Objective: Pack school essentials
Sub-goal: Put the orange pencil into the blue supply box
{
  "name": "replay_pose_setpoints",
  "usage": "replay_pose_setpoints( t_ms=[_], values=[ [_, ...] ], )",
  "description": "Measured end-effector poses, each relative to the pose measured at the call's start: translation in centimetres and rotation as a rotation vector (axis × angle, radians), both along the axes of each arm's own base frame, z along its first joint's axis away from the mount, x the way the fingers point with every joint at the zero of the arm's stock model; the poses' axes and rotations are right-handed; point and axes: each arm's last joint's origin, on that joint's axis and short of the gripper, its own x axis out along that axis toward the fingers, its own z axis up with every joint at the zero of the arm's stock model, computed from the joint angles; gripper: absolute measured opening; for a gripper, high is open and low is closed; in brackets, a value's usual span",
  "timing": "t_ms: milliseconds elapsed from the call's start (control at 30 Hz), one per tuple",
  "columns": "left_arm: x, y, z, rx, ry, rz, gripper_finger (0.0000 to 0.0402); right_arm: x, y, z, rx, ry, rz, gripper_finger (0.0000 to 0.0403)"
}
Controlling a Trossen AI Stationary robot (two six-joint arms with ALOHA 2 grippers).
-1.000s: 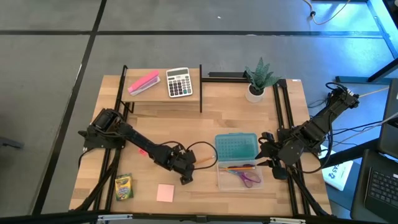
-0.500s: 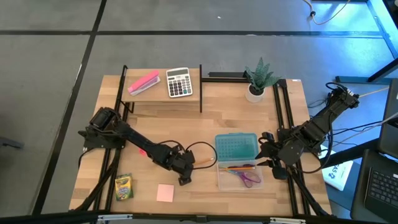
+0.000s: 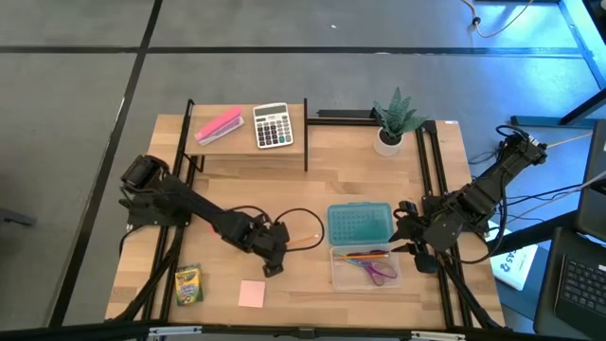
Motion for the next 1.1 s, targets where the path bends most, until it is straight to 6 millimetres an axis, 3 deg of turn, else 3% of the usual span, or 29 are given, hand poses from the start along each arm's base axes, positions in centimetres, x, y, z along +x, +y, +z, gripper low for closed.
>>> replay_pose_setpoints(
  t_ms=[233,633,800,1100],
  values=[
    [-0.2,0.1,1.4,-0.022,-0.054,0.000,0.0014,0.0,0.0,0.0,0.000,0.001,-0.001,0.0129],
    [1.4,0.1,3.2,-0.049,-0.188,-0.079,0.0014,0.0,0.0,0.0,-0.002,0.007,-0.004,0.0129],
    [2.2,0.5,4.5,-0.023,-0.229,-0.109,0.0014,-0.8,-0.7,-0.7,-0.018,0.121,-0.093,0.0129],
    [2.6,1.0,4.9,-0.012,-0.241,-0.107,0.0014,-2.2,-1.9,-2.5,-0.051,0.332,-0.309,0.0129]
  ],
)
